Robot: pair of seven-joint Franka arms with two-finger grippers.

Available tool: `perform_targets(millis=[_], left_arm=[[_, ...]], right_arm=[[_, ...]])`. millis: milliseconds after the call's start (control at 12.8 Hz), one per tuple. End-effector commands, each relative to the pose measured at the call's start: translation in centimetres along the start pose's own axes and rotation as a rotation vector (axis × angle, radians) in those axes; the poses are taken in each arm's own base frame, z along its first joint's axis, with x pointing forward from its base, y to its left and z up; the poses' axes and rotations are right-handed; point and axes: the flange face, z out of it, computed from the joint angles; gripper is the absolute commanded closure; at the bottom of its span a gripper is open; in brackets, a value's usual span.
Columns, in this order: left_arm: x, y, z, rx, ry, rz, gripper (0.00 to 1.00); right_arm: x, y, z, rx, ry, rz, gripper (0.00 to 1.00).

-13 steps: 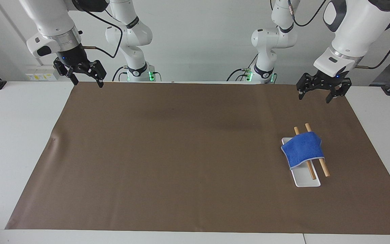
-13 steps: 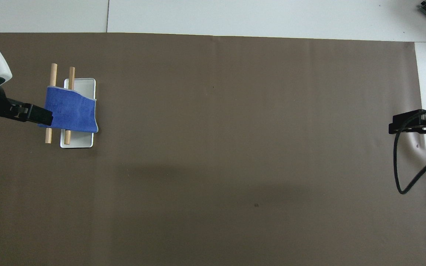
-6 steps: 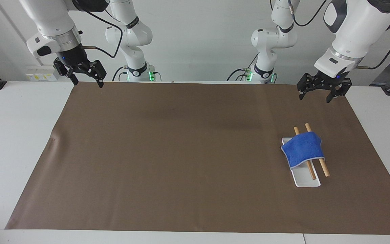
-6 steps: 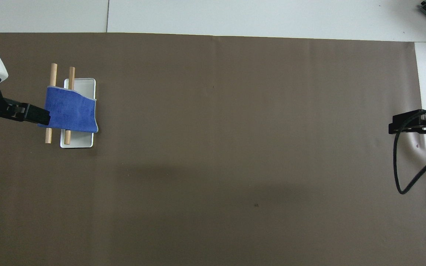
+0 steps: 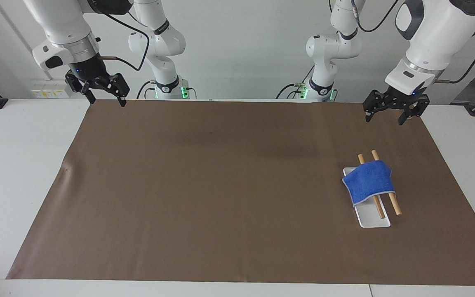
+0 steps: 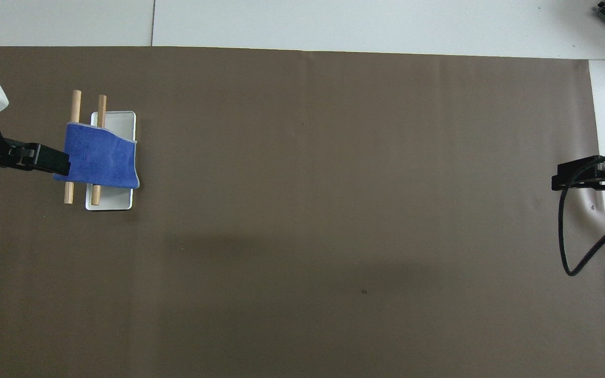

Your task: Right arm passes towel to left arm to hang

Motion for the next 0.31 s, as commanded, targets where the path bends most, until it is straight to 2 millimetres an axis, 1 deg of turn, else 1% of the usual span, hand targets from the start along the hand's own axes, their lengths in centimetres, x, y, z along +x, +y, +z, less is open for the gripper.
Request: perform_targets(millis=[0, 234], left_arm=[[-0.90, -0.09, 0.12, 0.022, 0.015, -0.051, 0.00], [-0.97, -0.16, 0.33, 0.022, 0.015, -0.058, 0.00]], right_arm=[[-0.58, 0.00, 0.06, 0.006, -0.013, -0.011, 0.00], [-0.56, -0.01, 0.11, 0.006, -0.012, -0.011, 0.00]])
